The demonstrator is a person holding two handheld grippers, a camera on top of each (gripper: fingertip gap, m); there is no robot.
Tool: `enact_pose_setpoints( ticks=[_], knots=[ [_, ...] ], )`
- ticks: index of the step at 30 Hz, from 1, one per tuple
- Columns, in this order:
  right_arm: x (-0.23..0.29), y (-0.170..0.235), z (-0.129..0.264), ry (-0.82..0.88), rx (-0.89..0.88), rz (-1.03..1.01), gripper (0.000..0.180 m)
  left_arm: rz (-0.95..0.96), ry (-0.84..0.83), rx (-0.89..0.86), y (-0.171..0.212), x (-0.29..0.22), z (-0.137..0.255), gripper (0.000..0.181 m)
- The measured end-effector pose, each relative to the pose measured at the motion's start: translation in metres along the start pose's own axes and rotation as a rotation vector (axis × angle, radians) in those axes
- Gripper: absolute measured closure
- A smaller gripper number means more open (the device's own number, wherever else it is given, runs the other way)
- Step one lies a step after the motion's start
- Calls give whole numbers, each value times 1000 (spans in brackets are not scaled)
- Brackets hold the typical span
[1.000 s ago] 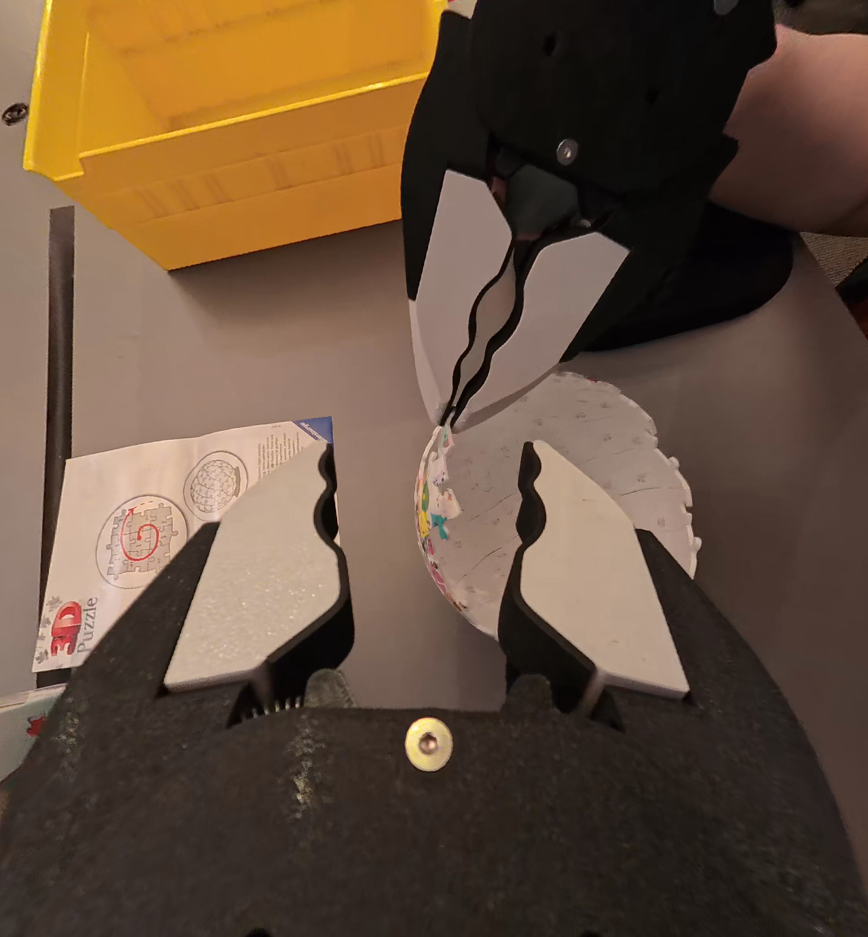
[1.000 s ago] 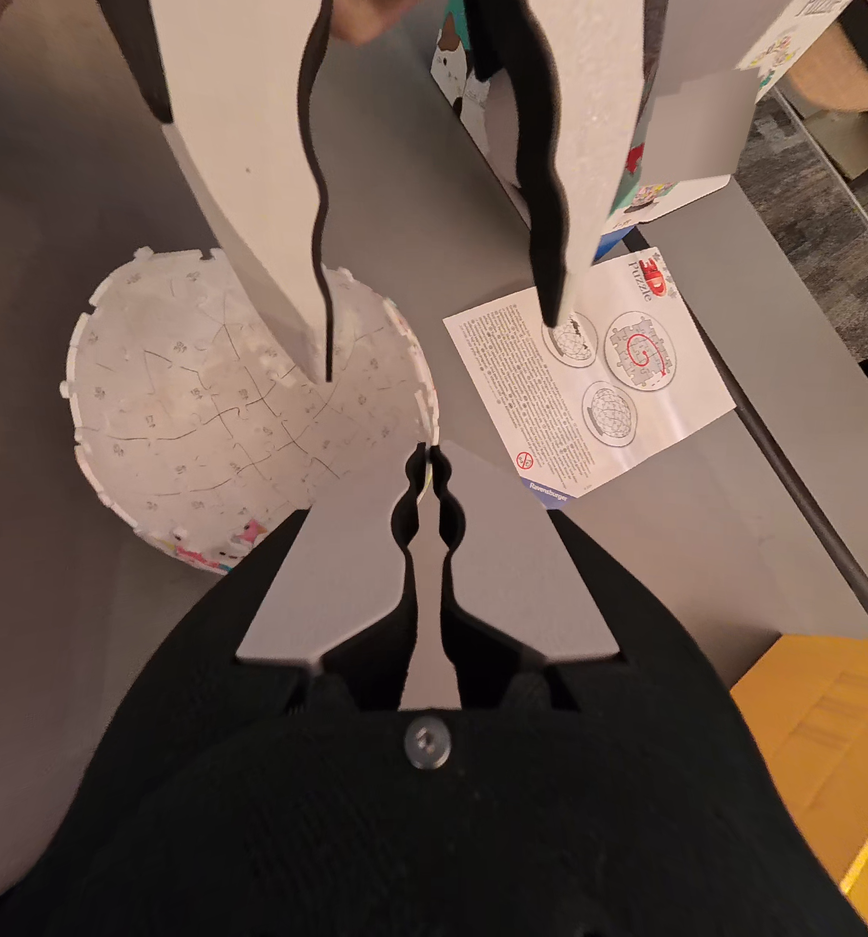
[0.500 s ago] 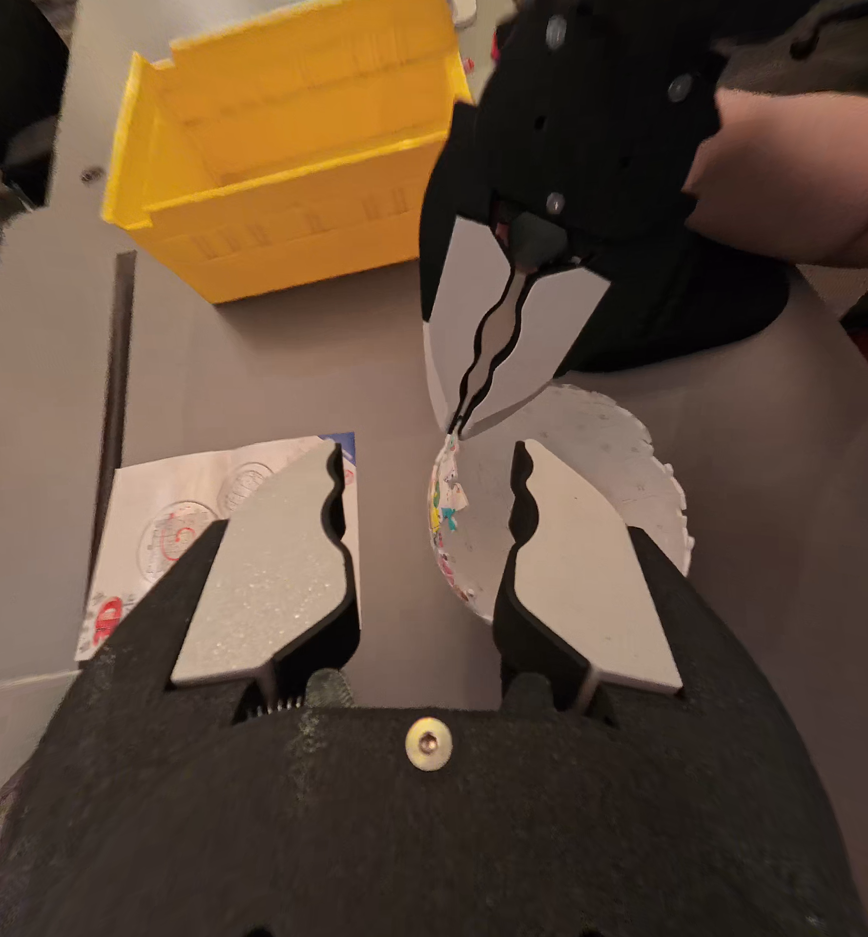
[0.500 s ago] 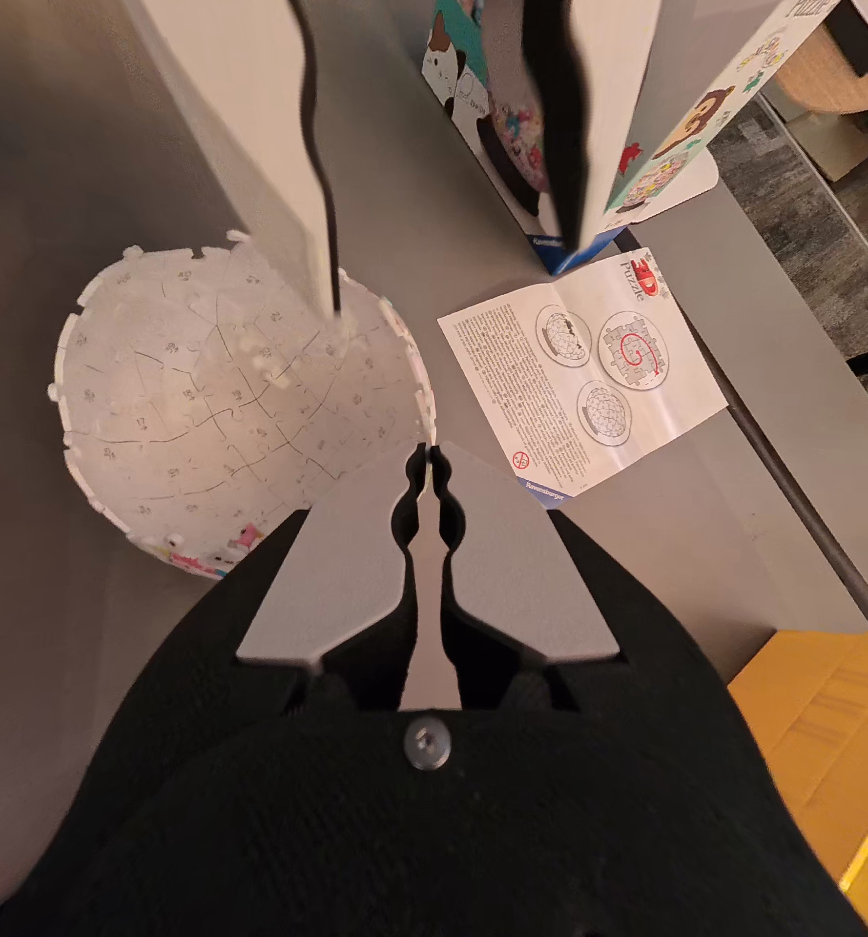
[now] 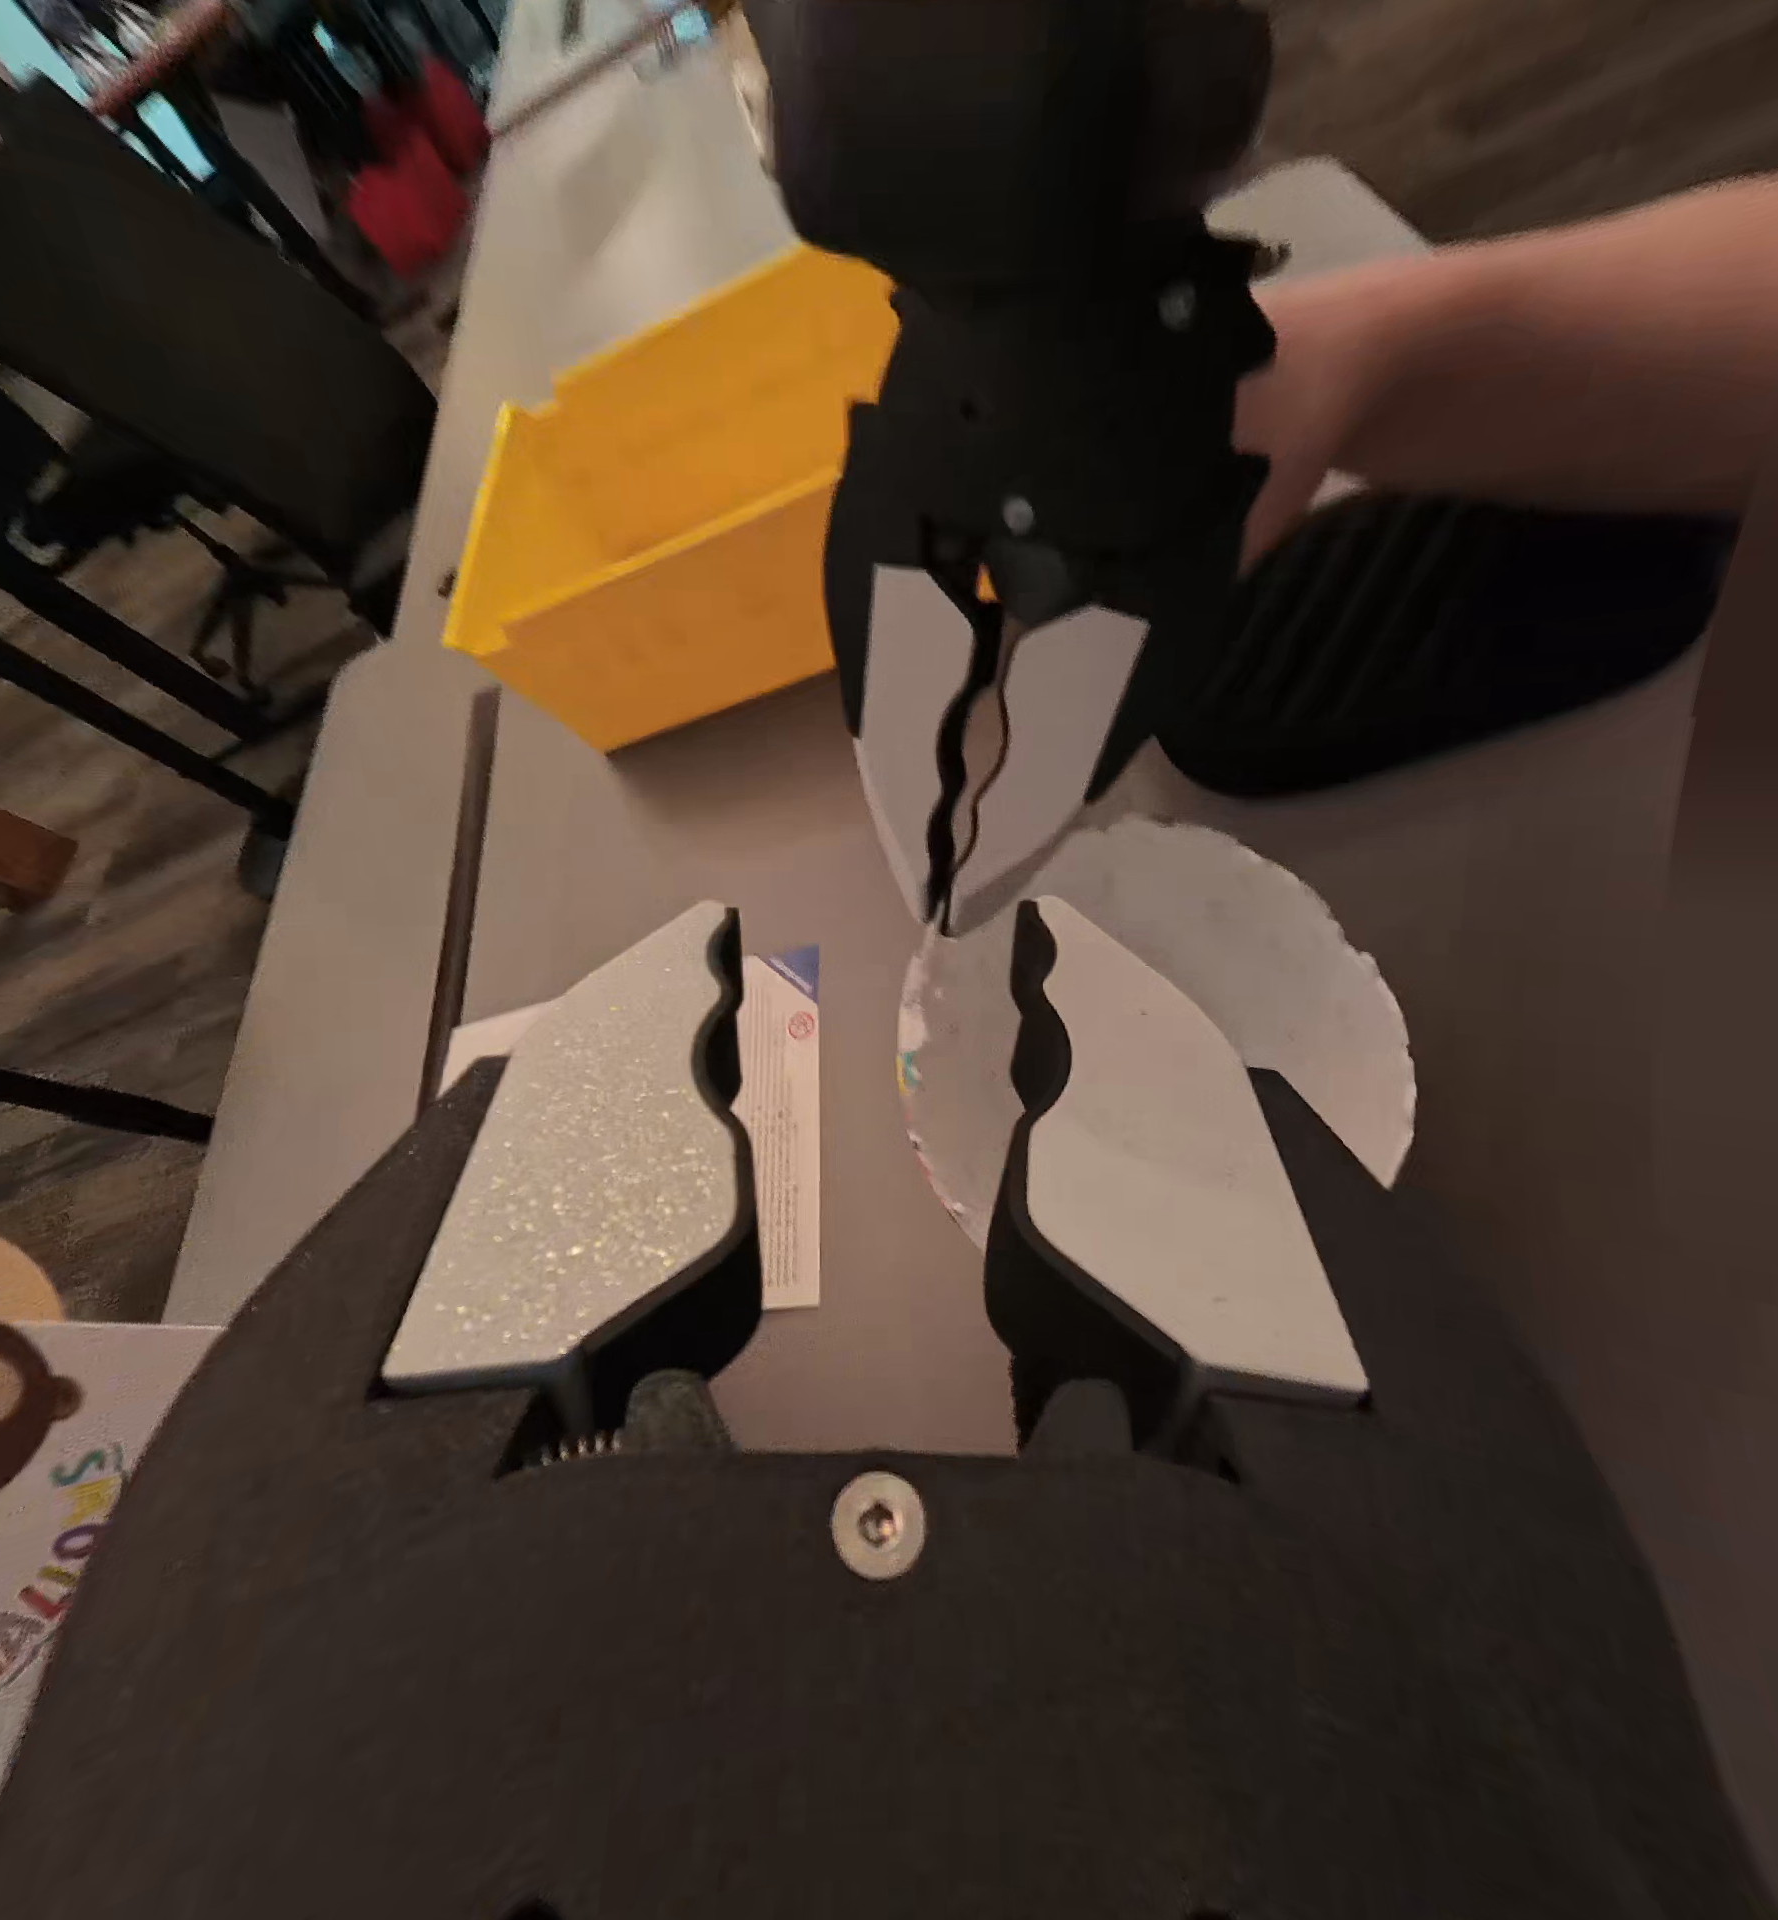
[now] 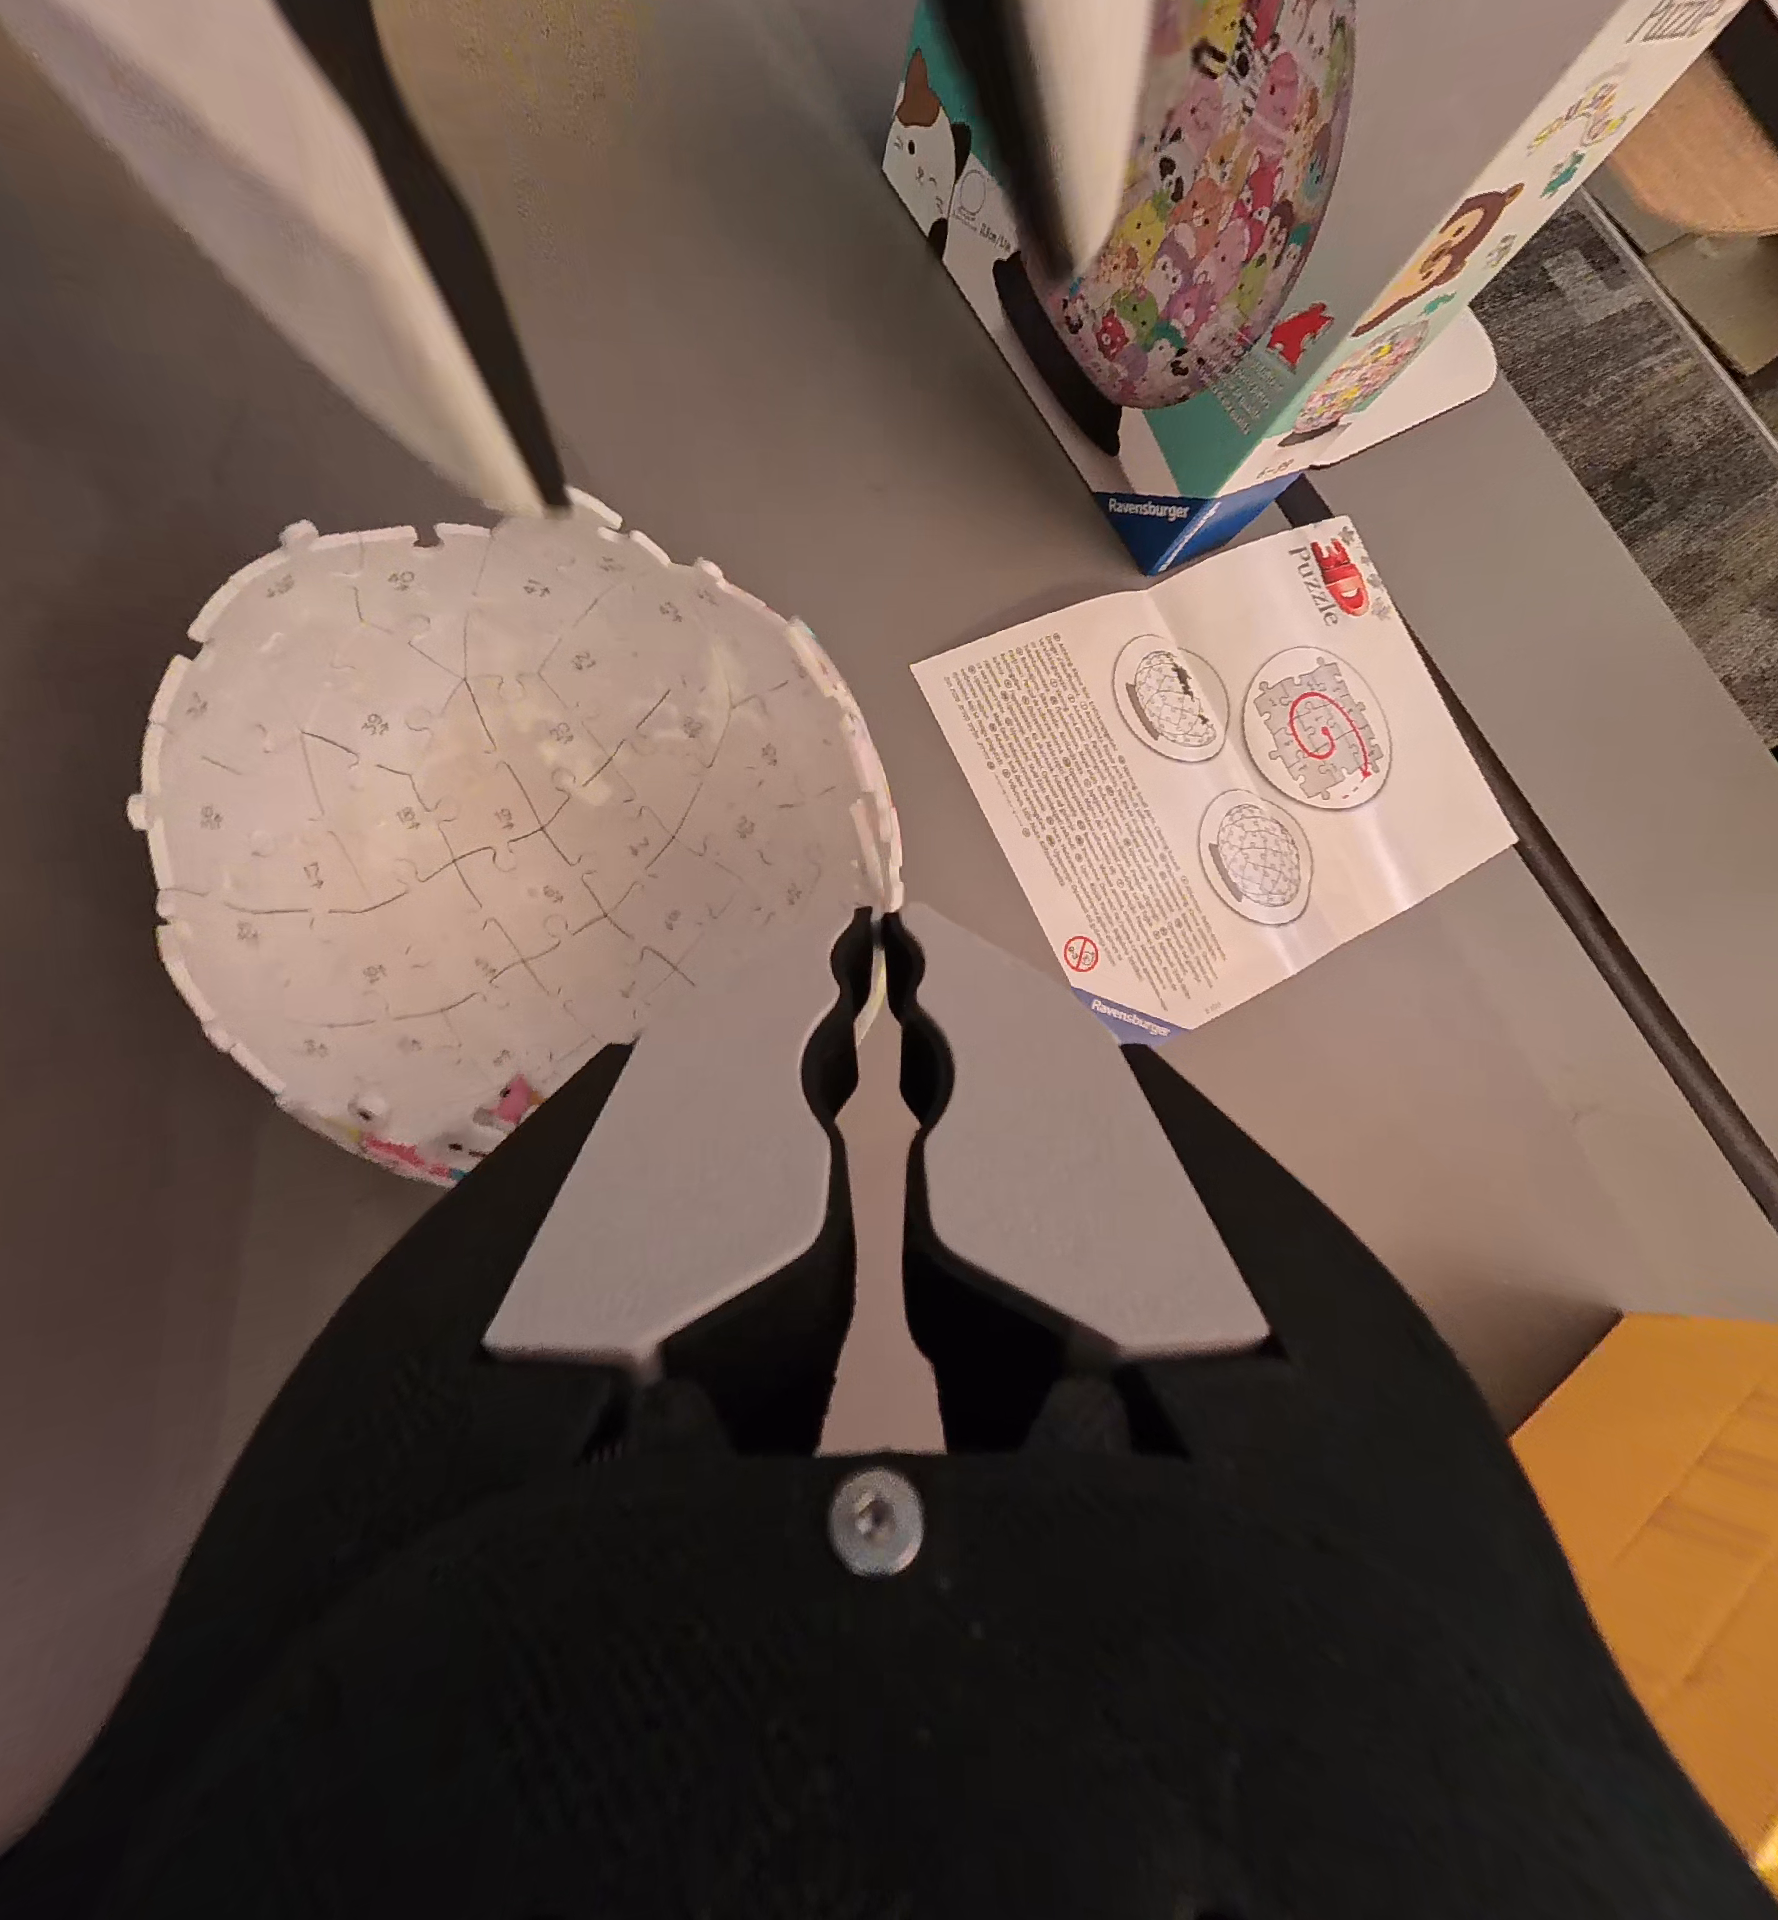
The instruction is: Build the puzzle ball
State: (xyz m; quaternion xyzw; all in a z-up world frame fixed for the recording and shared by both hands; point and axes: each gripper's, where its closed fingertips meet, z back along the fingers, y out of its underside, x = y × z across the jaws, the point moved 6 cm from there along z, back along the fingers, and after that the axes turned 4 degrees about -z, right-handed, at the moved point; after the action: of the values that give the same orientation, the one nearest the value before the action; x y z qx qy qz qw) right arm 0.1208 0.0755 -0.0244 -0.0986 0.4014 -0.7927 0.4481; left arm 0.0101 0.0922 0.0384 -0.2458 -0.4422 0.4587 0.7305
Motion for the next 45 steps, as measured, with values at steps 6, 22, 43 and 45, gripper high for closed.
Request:
enact_pose_setpoints(
  ticks=[6,22,43,45],
  knots=[
    [1,1,-2,0,12,7,176,-61,74,174,4,-5,-18,131],
    [-1,1,-1,15,3,2,176,-97,197,470,23,-11,-56,144],
    [0,1,-1,35,-3,20,176,-150,72,475,31,-12,-65,174],
    [0,1,-1,33,-4,15,176,-148,75,476,31,-11,-65,175]
  ],
)
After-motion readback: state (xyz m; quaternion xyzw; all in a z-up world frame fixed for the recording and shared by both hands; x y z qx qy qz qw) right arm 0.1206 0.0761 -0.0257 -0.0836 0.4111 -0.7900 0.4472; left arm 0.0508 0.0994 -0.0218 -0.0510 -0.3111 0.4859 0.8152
